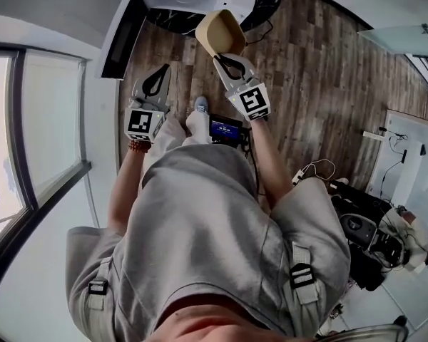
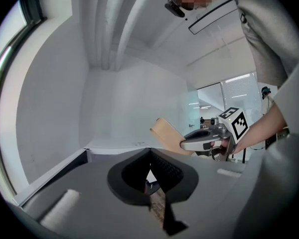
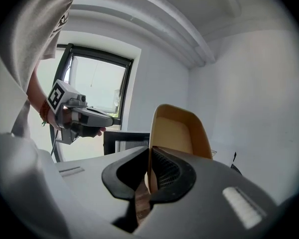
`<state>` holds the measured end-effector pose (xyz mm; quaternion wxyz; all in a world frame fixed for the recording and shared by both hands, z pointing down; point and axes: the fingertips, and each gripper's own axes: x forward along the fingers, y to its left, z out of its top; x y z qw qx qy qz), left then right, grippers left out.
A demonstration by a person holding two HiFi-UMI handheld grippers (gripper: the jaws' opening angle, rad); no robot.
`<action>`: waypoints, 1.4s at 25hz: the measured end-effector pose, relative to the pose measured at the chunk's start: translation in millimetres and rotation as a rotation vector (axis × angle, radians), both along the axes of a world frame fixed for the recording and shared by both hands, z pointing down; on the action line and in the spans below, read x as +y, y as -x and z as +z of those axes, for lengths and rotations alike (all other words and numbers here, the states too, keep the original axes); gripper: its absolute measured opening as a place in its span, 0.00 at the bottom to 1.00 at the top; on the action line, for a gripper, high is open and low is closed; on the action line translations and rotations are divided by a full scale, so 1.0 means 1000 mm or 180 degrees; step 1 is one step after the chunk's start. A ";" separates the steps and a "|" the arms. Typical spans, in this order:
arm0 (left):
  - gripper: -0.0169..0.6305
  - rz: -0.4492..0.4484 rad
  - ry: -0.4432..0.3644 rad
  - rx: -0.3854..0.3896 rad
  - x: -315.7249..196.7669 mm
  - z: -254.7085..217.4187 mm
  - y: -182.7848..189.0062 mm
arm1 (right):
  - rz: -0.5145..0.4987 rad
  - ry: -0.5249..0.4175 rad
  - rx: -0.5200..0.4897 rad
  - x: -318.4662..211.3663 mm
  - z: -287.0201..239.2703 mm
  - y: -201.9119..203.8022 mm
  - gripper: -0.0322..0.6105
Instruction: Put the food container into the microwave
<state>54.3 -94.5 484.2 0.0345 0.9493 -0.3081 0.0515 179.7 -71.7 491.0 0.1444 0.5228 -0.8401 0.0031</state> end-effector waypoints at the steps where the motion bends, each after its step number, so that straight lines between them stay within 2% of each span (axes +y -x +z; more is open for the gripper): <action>1: 0.02 0.0012 0.0014 -0.0013 -0.005 0.001 -0.001 | 0.0003 0.0009 0.0004 -0.004 -0.001 0.000 0.10; 6: 0.02 0.0141 0.0027 0.0044 -0.025 0.001 -0.002 | 0.0137 0.0068 0.0041 -0.017 -0.003 0.002 0.10; 16: 0.02 0.0530 -0.0176 0.0225 -0.053 -0.011 0.013 | 0.0424 -0.0040 0.0230 -0.042 -0.018 0.029 0.10; 20: 0.02 0.0550 -0.0178 0.0252 -0.062 -0.009 0.016 | 0.0475 -0.0038 0.0233 -0.049 -0.014 0.031 0.10; 23: 0.02 0.0582 -0.0244 0.0185 -0.062 -0.007 0.014 | 0.0422 0.0011 0.0259 -0.051 -0.005 0.034 0.10; 35: 0.02 0.0474 -0.0181 0.0104 -0.071 0.008 0.034 | 0.0358 0.0138 0.0346 -0.065 0.024 0.034 0.10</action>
